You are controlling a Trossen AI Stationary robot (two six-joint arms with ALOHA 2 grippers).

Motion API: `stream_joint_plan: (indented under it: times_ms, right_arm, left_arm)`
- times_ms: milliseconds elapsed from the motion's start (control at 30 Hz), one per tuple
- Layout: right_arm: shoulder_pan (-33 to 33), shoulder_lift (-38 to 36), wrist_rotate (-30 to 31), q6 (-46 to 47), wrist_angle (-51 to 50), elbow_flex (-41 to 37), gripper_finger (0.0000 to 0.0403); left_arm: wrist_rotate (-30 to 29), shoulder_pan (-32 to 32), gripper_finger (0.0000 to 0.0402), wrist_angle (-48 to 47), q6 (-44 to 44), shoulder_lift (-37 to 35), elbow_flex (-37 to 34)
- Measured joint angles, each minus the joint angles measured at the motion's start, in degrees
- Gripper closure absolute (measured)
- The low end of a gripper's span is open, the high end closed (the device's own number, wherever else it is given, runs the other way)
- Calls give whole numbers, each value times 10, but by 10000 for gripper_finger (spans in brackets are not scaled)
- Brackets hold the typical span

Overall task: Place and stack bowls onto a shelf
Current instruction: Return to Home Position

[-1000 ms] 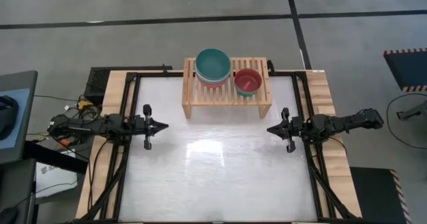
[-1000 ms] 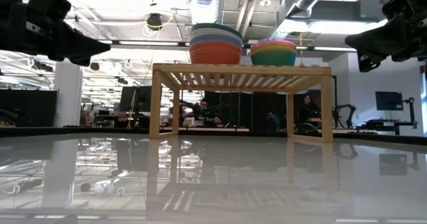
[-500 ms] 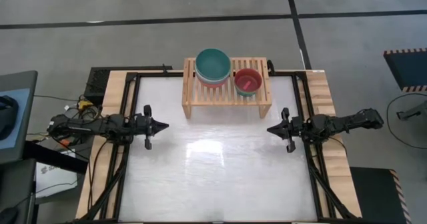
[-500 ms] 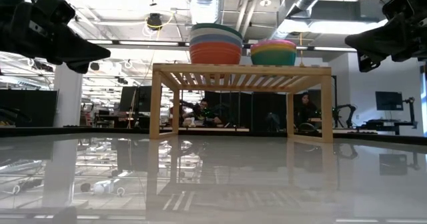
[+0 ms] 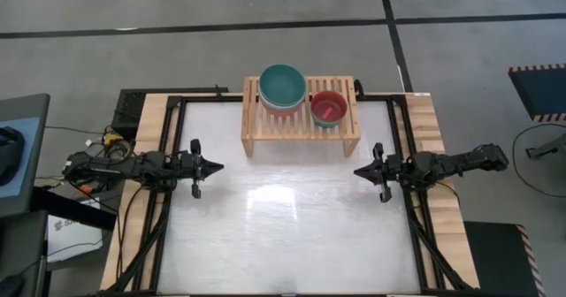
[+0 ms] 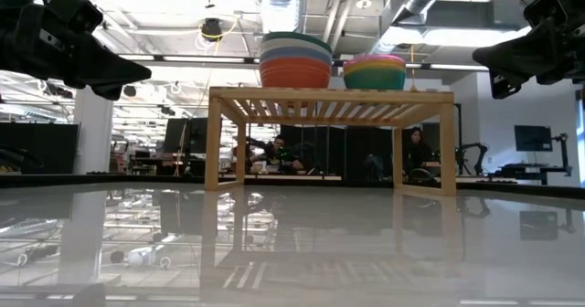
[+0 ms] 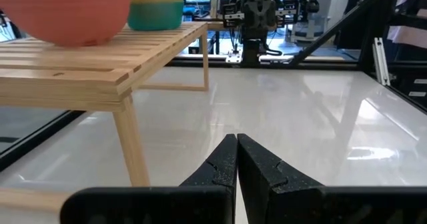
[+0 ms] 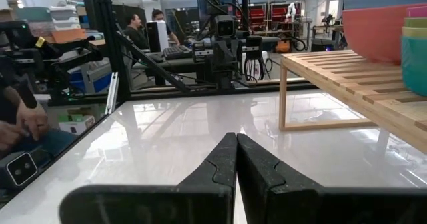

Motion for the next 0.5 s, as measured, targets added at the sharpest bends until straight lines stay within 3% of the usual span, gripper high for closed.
stream_joint_plan:
  times_ms: [500]
  right_arm:
    - [0,0,0,0,1,0,364]
  left_arm:
    - [0,0,401,0,4,0,0]
